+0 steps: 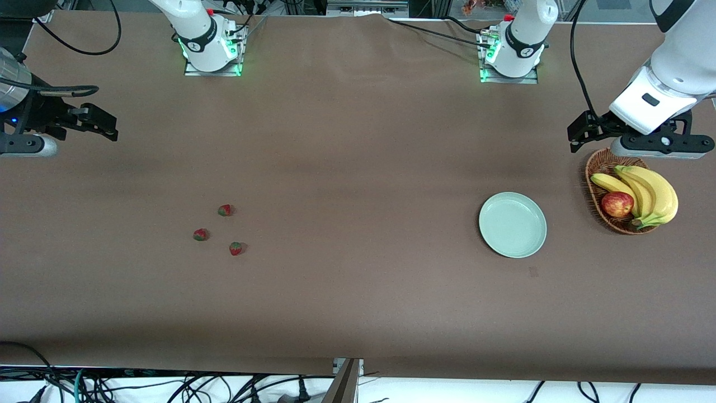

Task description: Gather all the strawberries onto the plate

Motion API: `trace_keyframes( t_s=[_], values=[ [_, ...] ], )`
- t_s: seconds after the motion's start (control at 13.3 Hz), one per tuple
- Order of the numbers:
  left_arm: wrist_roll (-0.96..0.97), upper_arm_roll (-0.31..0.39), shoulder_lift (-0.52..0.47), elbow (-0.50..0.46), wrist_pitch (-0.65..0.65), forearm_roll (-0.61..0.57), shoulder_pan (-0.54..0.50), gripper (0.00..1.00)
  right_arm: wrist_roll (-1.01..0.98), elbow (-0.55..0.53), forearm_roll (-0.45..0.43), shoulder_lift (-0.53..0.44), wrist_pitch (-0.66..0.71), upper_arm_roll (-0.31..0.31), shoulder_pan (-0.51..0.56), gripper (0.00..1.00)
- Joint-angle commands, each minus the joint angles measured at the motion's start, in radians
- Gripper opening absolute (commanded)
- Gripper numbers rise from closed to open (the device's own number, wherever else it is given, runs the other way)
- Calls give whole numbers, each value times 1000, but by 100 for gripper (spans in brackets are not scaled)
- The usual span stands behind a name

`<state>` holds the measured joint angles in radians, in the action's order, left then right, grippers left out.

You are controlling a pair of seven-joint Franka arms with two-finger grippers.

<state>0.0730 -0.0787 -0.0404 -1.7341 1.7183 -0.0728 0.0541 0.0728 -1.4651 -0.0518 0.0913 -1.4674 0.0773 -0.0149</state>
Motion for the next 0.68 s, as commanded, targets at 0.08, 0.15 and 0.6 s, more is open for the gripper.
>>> trace_keyframes(
  t_s=[0.08, 0.15, 0.6],
  values=[
    [10, 0, -24, -18, -6, 14, 3, 100, 2, 20, -7, 8, -2, 6, 4, 100],
    [10, 0, -24, -18, -6, 14, 3, 100, 5, 22, -7, 8, -4, 6, 4, 100],
    [10, -7, -24, -16, -12, 14, 3, 100, -13, 19, -11, 27, -74, 6, 6, 100]
  ],
)
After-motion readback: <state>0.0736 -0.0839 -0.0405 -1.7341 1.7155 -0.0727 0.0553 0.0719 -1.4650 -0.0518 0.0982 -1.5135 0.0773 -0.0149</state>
